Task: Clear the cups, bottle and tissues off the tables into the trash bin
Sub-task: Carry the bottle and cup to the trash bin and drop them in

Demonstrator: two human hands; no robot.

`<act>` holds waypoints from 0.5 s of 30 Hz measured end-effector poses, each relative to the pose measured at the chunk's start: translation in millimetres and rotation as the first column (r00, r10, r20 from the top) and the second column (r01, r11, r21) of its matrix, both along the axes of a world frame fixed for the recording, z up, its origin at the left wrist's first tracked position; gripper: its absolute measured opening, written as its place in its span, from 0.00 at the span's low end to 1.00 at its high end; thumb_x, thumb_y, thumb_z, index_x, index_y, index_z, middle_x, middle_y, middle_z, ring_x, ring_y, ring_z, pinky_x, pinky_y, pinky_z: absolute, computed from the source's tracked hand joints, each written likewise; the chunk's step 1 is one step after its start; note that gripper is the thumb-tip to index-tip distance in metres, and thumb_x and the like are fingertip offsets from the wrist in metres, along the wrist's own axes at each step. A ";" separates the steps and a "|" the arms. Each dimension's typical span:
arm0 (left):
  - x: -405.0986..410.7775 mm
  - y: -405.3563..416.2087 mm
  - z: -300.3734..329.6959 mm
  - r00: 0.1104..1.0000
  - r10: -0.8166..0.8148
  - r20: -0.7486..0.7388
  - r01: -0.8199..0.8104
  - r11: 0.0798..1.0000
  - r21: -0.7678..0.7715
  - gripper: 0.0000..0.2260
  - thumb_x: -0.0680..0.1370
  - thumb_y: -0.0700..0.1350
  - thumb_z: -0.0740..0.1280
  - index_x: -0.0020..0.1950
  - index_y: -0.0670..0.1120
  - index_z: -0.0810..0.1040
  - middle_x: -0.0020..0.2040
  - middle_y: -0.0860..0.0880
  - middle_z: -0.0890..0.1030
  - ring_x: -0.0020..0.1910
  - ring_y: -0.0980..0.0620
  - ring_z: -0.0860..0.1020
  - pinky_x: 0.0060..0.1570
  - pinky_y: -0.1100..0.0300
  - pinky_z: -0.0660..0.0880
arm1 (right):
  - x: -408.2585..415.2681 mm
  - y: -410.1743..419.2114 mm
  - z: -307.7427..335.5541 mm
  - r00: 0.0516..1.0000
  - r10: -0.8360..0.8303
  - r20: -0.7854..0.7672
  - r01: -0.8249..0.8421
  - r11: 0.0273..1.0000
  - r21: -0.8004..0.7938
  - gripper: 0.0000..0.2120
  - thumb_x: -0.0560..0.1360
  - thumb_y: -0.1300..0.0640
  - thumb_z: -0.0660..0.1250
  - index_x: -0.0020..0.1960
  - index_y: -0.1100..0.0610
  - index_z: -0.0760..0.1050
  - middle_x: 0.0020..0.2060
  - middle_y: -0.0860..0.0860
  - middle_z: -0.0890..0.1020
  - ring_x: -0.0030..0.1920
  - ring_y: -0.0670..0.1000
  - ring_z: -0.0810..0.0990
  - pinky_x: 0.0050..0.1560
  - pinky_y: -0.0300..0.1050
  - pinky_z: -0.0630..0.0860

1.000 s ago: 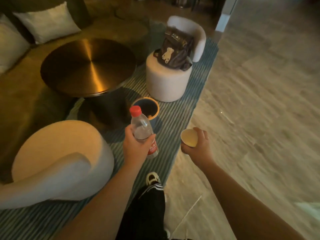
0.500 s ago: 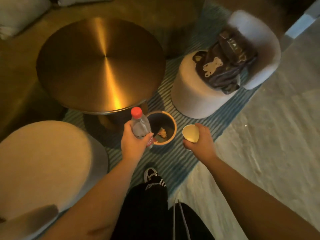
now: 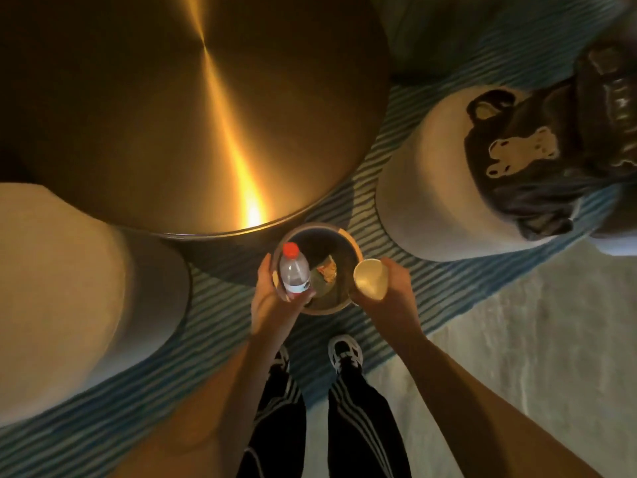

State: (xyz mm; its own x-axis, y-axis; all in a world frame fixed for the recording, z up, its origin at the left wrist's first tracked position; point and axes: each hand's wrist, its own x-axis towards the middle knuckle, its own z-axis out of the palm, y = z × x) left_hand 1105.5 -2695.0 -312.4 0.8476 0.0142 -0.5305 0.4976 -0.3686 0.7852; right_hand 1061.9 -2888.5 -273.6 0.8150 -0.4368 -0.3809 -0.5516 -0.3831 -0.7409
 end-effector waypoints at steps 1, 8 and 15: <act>-1.5 -1.6 -2.9 1.000 0.005 -0.005 -0.005 1.000 0.018 0.46 0.58 0.65 0.76 0.72 0.64 0.57 0.62 0.74 0.67 0.60 0.73 0.66 0.58 0.71 0.65 | 5.1 -2.7 -6.2 0.999 0.051 0.013 -0.051 0.997 -0.051 0.23 0.64 0.58 0.77 0.56 0.57 0.74 0.52 0.55 0.75 0.46 0.47 0.77 0.41 0.36 0.76; -13.9 6.4 -10.6 0.985 0.159 -0.074 -0.150 0.982 0.115 0.43 0.64 0.73 0.66 0.74 0.64 0.54 0.76 0.54 0.62 0.72 0.49 0.65 0.65 0.43 0.70 | 41.1 -10.7 -38.3 0.967 0.239 -0.084 -0.250 0.957 -0.149 0.36 0.60 0.52 0.80 0.64 0.55 0.70 0.57 0.52 0.75 0.56 0.47 0.73 0.49 0.36 0.72; -25.8 16.5 11.4 0.996 0.086 0.035 -0.093 0.948 0.305 0.32 0.76 0.58 0.65 0.77 0.52 0.57 0.74 0.47 0.66 0.71 0.48 0.66 0.68 0.47 0.68 | 50.5 -13.4 -36.4 0.889 0.429 -0.159 -0.448 0.888 -0.106 0.45 0.63 0.50 0.79 0.73 0.56 0.59 0.66 0.54 0.70 0.67 0.52 0.68 0.63 0.52 0.71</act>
State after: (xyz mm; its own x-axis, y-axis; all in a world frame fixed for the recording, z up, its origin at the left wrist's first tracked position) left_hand 1079.7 -2678.5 -301.0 0.8462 0.2492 -0.4710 0.5243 -0.5471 0.6525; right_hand 1112.4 -2901.9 -310.0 0.8835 -0.1010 -0.4574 -0.3899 -0.6996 -0.5988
